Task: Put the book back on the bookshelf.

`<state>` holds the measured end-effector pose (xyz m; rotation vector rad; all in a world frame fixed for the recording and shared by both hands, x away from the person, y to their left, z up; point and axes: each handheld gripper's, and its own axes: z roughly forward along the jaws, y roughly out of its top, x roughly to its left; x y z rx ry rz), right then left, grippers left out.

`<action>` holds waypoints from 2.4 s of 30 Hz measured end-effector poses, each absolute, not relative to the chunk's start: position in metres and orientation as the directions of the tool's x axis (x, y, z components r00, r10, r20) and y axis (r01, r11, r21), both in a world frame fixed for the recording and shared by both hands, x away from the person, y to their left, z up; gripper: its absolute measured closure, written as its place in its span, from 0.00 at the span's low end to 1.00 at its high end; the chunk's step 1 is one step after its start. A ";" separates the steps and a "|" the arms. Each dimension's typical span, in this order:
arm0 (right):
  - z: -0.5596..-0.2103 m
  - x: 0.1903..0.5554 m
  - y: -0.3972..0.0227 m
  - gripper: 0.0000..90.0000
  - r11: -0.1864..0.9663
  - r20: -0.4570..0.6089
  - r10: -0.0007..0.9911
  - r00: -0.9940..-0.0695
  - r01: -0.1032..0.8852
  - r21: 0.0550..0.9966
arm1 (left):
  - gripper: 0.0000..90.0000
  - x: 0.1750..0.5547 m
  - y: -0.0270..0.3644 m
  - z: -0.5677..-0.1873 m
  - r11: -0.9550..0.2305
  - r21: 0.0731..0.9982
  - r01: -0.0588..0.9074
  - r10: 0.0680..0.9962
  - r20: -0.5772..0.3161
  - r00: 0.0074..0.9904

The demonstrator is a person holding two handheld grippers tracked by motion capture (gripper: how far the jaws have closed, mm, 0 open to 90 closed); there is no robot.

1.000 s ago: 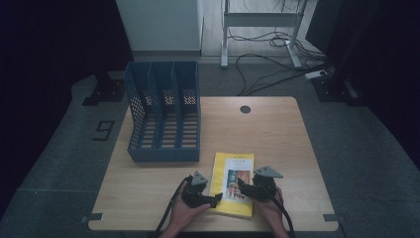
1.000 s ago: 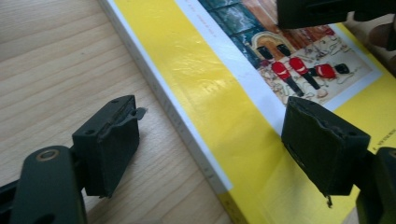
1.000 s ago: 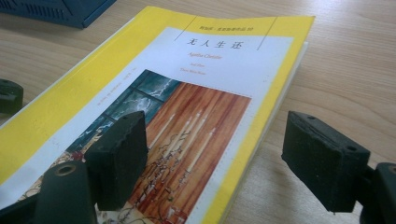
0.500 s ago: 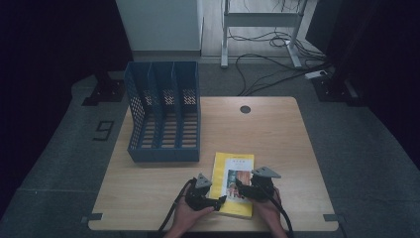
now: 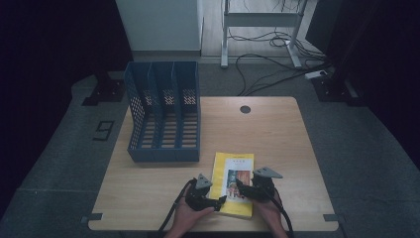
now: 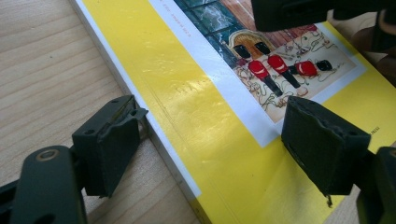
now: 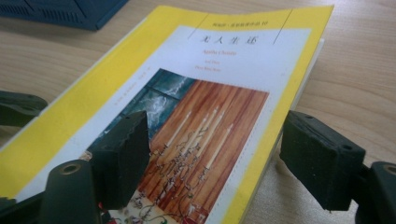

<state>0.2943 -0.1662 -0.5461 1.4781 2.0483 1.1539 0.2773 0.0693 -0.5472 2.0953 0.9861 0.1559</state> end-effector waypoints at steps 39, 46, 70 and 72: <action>-0.537 0.291 -0.169 0.32 0.120 0.147 0.896 -0.419 0.548 0.828 | 0.21 0.277 0.070 -0.549 -0.372 0.721 0.585 0.690 -0.207 0.694; -0.545 0.297 -0.169 0.28 0.132 0.142 0.904 -0.403 0.580 0.804 | 0.21 0.277 0.070 -0.549 -0.372 0.721 0.585 0.691 -0.206 0.693; -0.532 0.296 -0.170 0.30 0.077 0.208 0.890 -0.406 0.583 0.809 | 0.21 0.277 0.070 -0.549 -0.370 0.720 0.586 0.693 -0.206 0.691; -0.527 0.293 -0.170 0.33 0.075 0.211 0.880 -0.426 0.561 0.824 | 0.21 0.277 0.070 -0.549 -0.370 0.720 0.587 0.693 -0.207 0.691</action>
